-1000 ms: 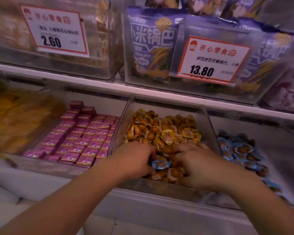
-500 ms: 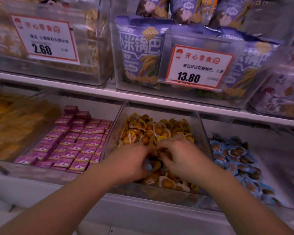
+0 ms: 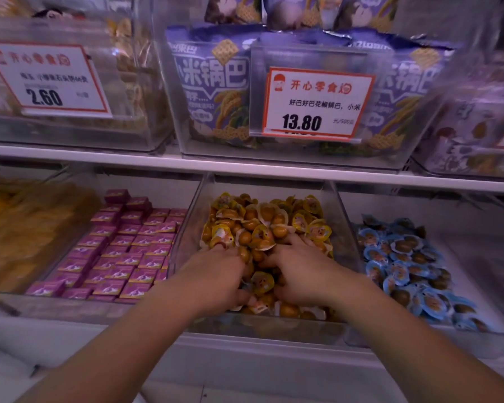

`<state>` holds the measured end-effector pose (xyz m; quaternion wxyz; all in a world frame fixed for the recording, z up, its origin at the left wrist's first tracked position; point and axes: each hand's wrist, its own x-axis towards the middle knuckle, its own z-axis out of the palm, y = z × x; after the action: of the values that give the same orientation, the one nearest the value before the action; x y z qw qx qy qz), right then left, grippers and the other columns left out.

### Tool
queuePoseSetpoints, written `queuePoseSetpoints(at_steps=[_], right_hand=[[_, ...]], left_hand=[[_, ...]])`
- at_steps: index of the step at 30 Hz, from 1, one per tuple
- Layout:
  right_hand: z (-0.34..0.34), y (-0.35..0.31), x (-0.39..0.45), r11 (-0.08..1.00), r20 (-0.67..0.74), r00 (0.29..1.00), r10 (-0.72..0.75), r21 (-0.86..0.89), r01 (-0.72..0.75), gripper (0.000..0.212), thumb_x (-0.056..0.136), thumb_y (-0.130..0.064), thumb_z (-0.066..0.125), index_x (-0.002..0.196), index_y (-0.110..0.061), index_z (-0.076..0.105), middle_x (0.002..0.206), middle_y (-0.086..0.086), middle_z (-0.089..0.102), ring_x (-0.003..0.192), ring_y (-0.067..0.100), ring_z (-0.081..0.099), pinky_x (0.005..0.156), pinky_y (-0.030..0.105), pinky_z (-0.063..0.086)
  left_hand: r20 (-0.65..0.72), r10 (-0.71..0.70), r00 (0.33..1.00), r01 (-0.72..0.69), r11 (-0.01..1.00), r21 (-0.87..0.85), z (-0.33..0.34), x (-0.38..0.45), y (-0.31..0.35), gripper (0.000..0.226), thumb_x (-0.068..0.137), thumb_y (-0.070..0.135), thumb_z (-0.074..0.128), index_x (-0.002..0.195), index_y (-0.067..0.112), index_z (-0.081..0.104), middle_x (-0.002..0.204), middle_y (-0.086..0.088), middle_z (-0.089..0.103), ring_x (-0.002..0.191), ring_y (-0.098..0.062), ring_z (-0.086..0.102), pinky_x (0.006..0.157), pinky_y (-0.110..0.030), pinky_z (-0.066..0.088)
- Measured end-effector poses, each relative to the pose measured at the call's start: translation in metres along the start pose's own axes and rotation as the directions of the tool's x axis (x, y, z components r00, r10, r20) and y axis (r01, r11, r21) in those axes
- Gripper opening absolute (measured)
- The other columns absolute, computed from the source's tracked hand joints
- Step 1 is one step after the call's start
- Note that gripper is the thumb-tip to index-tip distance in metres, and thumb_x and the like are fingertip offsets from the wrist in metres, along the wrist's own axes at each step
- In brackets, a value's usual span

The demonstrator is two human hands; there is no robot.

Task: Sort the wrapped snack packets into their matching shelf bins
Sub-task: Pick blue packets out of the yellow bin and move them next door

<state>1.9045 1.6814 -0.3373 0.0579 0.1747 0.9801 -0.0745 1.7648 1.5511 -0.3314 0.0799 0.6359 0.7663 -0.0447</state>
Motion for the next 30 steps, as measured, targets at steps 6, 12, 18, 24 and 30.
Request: queuePoseSetpoints(at_steps=[6,12,18,24,30], right_hand=[[0.003,-0.01,-0.005,0.994,-0.098,0.995,0.024,-0.101,-0.034,0.032,0.077,-0.029,0.06,0.109,-0.031,0.063,0.109,0.001,0.065,0.121,0.026,0.039,0.097,0.044,0.032],[-0.005,-0.005,-0.015,0.961,-0.274,0.945,0.18,0.253,-0.11,0.017,0.076,-0.02,0.061,0.086,-0.03,0.071,0.085,-0.008,0.064,0.098,0.021,0.057,0.087,0.035,0.047],[0.0,-0.004,-0.016,0.993,-0.138,0.983,0.118,0.045,-0.113,0.035,0.085,-0.039,0.056,0.118,-0.034,0.064,0.11,0.003,0.063,0.114,0.027,0.047,0.096,0.041,0.035],[0.006,-0.012,-0.011,0.992,-0.193,0.974,0.121,-0.011,-0.125,0.044,0.084,-0.054,0.056,0.126,-0.04,0.059,0.114,-0.001,0.064,0.118,0.026,0.044,0.099,0.043,0.027],[0.01,-0.015,-0.007,0.961,-0.342,0.9,0.27,0.159,-0.228,0.022,0.079,-0.037,0.059,0.098,-0.03,0.069,0.091,-0.005,0.068,0.107,0.022,0.054,0.1,0.036,0.031]], left_hand=[[-0.24,-0.133,0.962,0.149,0.988,0.051,0.007,0.01,0.009,0.035,0.087,0.051,0.057,0.103,0.022,0.064,0.104,-0.005,0.067,0.103,-0.026,0.061,0.074,-0.033,0.045],[-0.14,-0.097,0.985,0.088,0.994,-0.068,0.016,0.015,0.005,0.042,0.08,0.06,0.061,0.102,0.024,0.068,0.109,-0.006,0.064,0.111,-0.025,0.052,0.086,-0.034,0.039],[-0.277,-0.146,0.95,0.06,0.953,-0.297,0.011,0.006,0.001,0.037,0.08,0.055,0.066,0.067,0.025,0.049,0.069,0.008,0.053,0.075,-0.012,0.055,0.057,-0.03,0.033],[-0.349,-0.373,0.86,-0.027,0.649,-0.76,-0.006,0.002,0.0,0.034,0.083,0.035,0.076,0.067,0.013,0.056,0.055,0.007,0.051,0.051,-0.004,0.047,0.052,-0.026,0.037],[-0.116,-0.466,0.877,-0.126,0.012,-0.992,-0.006,0.006,0.003,0.033,0.084,0.026,0.073,0.103,0.0,0.066,0.059,0.001,0.058,0.047,-0.008,0.046,0.045,-0.023,0.035]])
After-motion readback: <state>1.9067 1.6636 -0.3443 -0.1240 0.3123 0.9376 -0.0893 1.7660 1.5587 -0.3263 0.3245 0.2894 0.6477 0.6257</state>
